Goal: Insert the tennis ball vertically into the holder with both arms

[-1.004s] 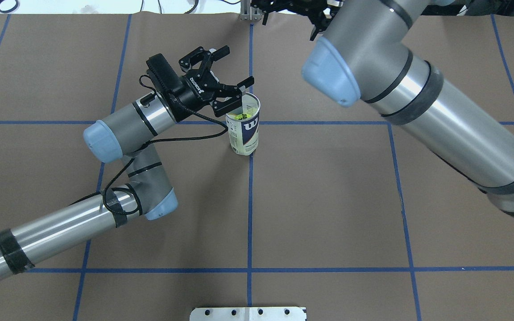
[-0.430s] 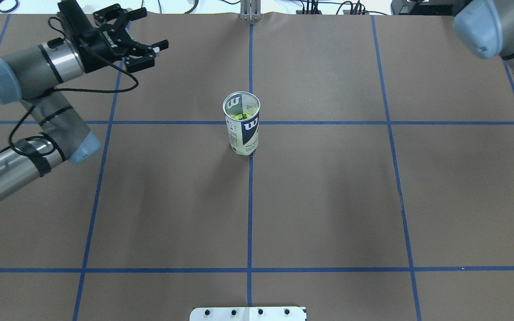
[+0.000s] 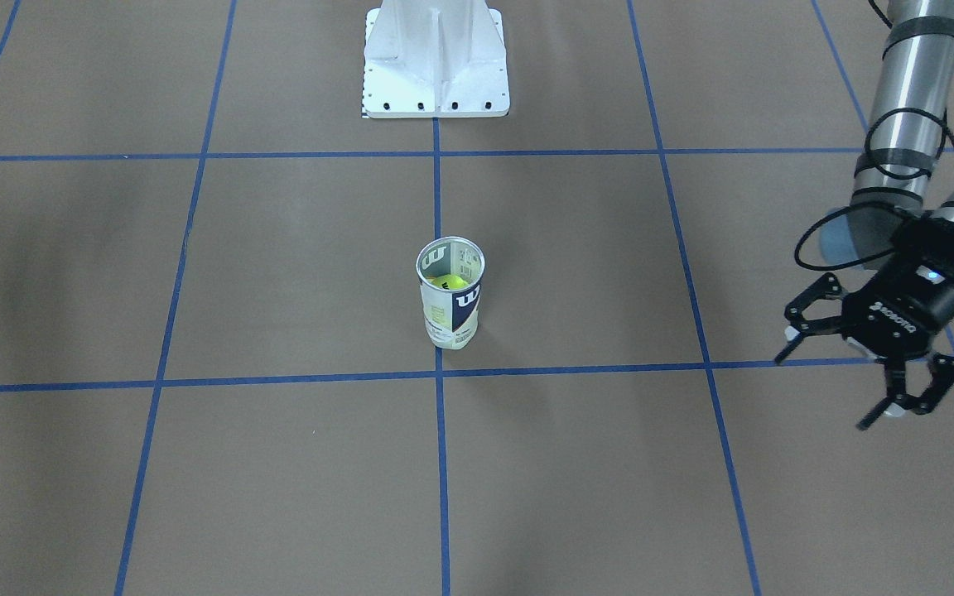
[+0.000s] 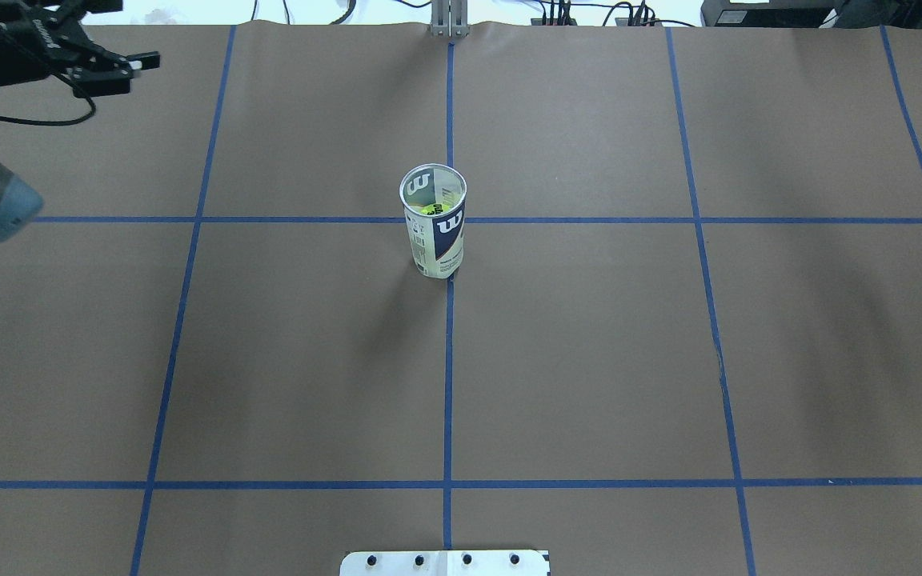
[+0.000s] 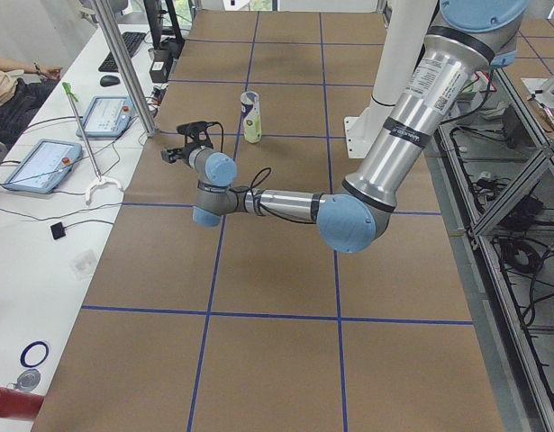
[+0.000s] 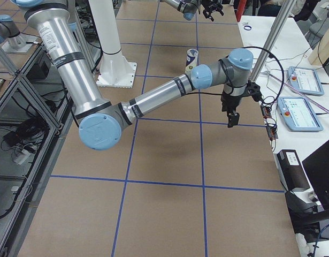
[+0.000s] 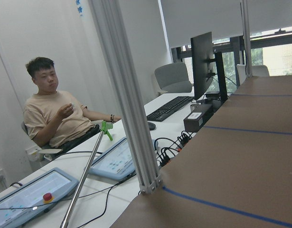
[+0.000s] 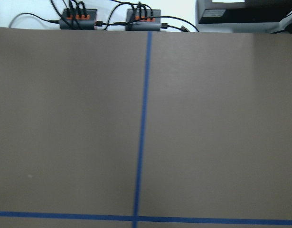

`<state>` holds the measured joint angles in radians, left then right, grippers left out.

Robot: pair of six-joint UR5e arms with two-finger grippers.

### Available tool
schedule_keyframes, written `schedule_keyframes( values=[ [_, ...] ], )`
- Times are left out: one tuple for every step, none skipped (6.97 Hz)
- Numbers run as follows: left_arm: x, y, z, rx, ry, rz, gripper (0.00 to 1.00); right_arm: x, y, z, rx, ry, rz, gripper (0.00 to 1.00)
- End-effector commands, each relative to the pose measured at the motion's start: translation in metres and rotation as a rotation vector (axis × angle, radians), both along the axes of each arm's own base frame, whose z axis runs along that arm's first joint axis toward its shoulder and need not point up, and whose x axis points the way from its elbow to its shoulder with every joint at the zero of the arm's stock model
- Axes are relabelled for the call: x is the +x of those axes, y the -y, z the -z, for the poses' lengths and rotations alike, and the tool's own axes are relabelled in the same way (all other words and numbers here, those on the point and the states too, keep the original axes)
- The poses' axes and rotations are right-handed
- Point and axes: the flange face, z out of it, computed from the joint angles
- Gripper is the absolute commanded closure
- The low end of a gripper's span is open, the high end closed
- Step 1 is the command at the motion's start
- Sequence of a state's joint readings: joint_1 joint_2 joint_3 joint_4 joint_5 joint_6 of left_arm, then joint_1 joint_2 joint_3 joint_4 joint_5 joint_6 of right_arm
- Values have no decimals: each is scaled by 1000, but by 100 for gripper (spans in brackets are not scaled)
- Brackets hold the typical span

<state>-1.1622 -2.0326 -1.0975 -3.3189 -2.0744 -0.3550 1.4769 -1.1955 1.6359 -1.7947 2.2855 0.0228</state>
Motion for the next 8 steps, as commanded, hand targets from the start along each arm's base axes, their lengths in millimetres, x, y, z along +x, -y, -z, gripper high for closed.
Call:
schedule_keyframes(
  values=[
    [-103,-1,-65,-184,77,25,1,77,-51,-91,22,-1,73,0],
    [-144,-1,-87,-255,113,83,2,102,-79,-125,22,-3,93,0],
    [-162,-6,-122,-273,250,98,2,115,-102,-150,-3,-1,74,0],
    [-187,-3,-148,-338,361,110,1,119,-123,-176,0,-3,57,0],
    [-206,-3,-174,-460,410,116,1,122,-128,-189,-5,-2,49,0],
    [-212,-8,-192,-510,451,102,1,122,-128,-191,-8,-3,49,0],
    [-214,-9,-204,-563,487,80,1,122,-127,-190,-8,-4,47,0],
    [-218,-7,-212,-595,552,63,1,122,-126,-189,-5,-4,47,0]
  ],
)
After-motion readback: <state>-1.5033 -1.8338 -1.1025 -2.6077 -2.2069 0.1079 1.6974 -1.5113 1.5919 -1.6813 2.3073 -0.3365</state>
